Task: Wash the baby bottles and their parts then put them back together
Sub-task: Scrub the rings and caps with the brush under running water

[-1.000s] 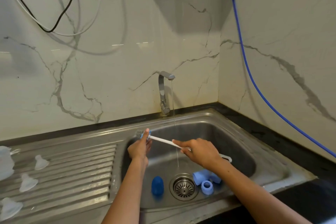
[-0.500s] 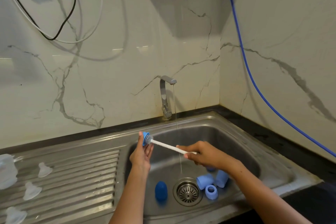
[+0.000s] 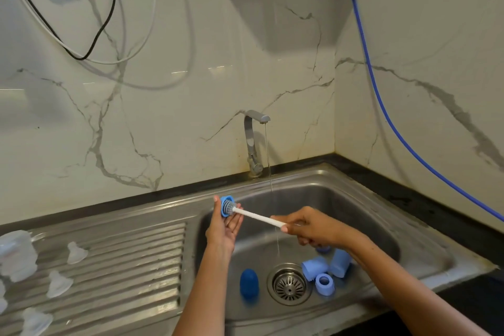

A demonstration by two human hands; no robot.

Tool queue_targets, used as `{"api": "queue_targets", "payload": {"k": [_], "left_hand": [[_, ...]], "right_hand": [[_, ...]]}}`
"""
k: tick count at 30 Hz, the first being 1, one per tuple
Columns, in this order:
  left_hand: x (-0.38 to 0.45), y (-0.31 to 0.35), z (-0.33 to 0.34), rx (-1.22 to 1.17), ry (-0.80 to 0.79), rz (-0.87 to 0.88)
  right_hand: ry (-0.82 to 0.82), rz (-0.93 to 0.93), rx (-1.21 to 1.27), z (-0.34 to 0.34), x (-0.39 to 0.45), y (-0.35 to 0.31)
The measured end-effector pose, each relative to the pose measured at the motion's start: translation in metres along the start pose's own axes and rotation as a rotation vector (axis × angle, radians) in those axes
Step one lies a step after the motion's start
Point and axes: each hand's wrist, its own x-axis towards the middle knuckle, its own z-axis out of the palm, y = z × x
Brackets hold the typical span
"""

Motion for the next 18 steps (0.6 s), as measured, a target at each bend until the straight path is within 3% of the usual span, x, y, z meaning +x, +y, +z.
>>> {"api": "queue_targets", "payload": {"k": [3, 6, 11, 14, 16, 18], "left_hand": [[0.0, -0.002, 0.0, -0.03, 0.047, 0.018], [0.0, -0.002, -0.001, -0.055, 0.068, 0.038], [0.001, -0.003, 0.0, 0.017, -0.057, 0.049], [0.001, -0.004, -0.001, 0.091, -0.104, 0.039], [0.004, -0.002, -0.005, 0.143, -0.074, 0.01], [0.008, 0.002, -0.008, 0.173, -0.042, -0.038]], "right_hand": [[0.071, -0.123, -0.314, -0.004, -0.001, -0.001], [0.063, -0.142, -0.372, -0.002, -0.003, -0.003], [-0.085, 0.123, 0.327, 0.0, -0.007, -0.008], [-0.086, 0.19, 0.416, 0.005, -0.006, -0.009], [0.016, 0.1, 0.224, 0.016, -0.002, -0.007], [0.126, -0.039, -0.191, 0.015, 0.001, -0.005]]}}
